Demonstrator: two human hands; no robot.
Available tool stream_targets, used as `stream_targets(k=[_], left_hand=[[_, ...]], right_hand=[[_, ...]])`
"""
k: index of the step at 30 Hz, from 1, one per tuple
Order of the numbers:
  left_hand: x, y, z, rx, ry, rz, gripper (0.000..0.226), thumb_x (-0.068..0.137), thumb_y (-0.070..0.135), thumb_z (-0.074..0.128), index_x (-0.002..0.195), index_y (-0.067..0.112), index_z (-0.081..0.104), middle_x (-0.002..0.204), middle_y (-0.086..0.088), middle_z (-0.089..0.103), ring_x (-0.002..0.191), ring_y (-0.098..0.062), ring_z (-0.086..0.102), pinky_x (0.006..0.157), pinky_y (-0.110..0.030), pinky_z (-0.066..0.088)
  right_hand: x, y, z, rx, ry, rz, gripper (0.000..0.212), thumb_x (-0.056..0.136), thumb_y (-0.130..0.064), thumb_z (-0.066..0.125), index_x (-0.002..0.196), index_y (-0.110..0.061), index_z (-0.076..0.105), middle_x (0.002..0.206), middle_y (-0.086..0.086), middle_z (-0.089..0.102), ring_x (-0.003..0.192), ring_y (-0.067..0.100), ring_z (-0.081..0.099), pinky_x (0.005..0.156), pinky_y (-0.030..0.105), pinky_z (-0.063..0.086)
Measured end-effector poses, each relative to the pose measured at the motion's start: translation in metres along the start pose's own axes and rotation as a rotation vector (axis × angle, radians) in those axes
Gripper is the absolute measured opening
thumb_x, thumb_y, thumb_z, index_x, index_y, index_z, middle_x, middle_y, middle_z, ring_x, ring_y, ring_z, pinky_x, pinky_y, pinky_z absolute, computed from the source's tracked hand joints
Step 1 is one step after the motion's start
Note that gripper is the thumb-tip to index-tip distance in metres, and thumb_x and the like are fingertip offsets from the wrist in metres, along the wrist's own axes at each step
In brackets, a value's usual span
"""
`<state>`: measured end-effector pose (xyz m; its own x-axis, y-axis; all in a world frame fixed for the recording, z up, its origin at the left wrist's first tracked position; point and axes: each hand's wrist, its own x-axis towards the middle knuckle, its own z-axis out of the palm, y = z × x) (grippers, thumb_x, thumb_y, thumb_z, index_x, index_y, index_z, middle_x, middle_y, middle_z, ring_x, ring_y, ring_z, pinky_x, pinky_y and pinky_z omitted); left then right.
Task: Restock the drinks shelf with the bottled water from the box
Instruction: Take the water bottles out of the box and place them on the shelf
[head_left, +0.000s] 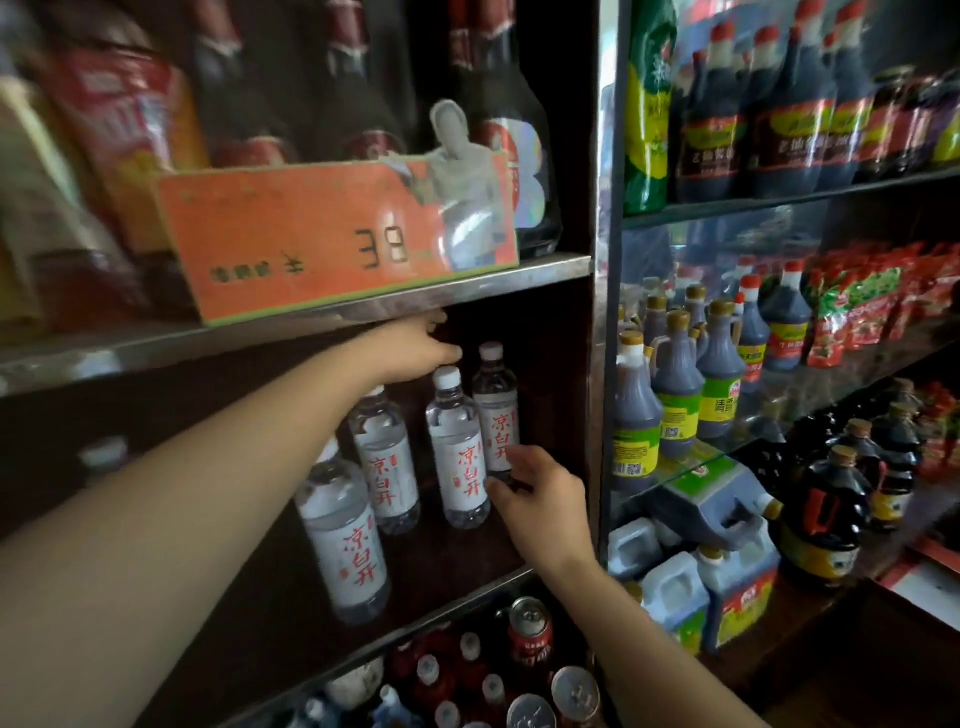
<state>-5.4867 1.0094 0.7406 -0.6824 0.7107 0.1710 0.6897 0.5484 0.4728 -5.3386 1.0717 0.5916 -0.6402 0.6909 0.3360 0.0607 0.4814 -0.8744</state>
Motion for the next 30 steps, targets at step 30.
stream_targets(k=[30], left_hand=[[-0.848,-0.268,-0.110,-0.003,0.174,-1.029,0.062,0.077,0.050,0.057,0.113,0.000,0.064,0.121,-0.017,0.062,0.114,-0.029,0.058,0.093,-0.033,0.044]], right_hand=[[-0.524,-0.292,0.294,-0.447,-1.351,-0.777,0.049,0.076,-0.037,0.077,0.119,-0.016,0.063,0.108,0.000,0.064,0.107,0.020,0.060,0.081,0.025,0.042]])
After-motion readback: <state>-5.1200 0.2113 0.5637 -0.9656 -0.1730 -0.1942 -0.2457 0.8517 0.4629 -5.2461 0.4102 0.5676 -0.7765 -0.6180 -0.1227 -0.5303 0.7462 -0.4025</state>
